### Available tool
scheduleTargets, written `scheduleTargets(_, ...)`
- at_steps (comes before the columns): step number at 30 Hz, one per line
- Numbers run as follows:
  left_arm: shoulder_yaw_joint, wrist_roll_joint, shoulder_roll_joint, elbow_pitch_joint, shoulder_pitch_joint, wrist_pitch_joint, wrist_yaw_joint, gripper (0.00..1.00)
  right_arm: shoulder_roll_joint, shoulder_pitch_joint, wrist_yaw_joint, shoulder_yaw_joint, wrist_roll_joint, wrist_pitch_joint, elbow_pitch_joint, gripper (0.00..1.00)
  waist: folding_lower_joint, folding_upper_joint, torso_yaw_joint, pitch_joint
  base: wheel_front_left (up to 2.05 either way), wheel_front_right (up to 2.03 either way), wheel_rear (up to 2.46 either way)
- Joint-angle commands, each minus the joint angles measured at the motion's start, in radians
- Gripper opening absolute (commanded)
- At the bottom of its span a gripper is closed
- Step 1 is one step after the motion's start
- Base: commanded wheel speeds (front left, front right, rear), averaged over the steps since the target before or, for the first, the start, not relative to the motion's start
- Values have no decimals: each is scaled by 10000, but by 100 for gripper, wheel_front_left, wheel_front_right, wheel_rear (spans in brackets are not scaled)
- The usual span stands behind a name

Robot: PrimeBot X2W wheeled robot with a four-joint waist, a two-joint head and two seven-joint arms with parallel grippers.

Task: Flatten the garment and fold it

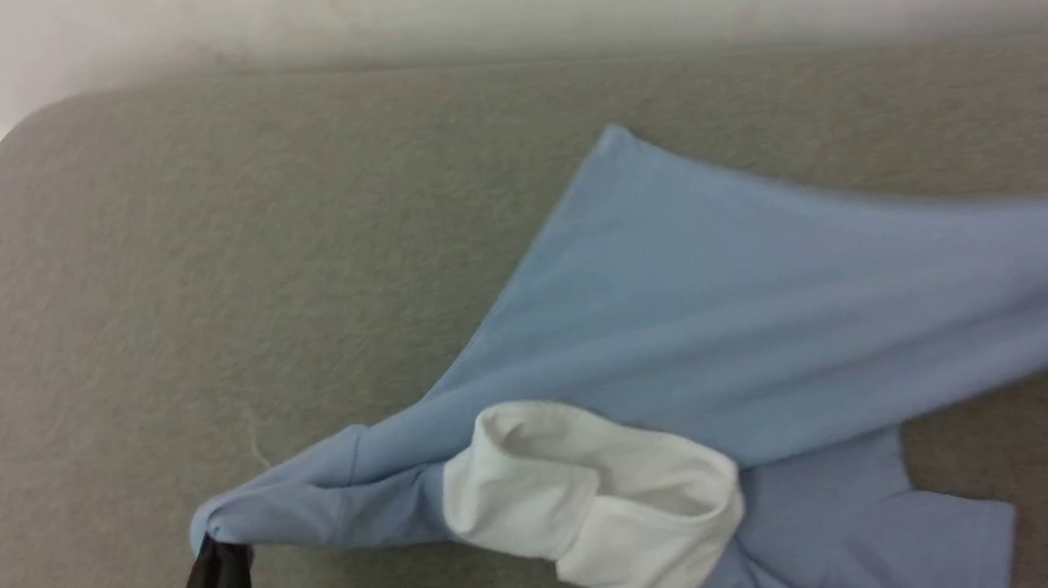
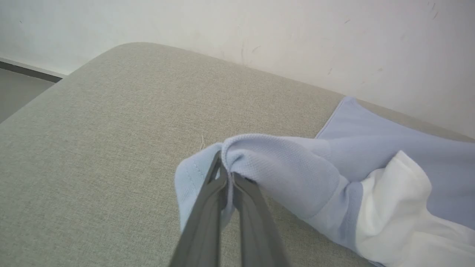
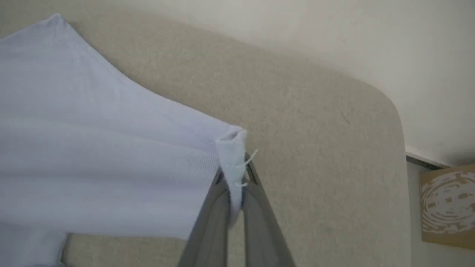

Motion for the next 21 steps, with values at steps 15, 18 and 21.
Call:
scheduleTargets(15,666,-406,308,-10,1037,161,410,0,5808,8518,-17,-2948,-708,2474,-4212,0,2,0,-2773,-954,0,0,0)
scheduleTargets(18,708,-473,304,136,981,142,372,0,6555,9003,-17,-3003,-620,2908,-4233,16,2,0,-2749,-859,0,0,0)
scheduleTargets(21,730,-514,293,243,938,97,334,0,6775,8924,-17,-2995,-397,2728,-4475,100,2,0,-2717,-761,0,0,0)
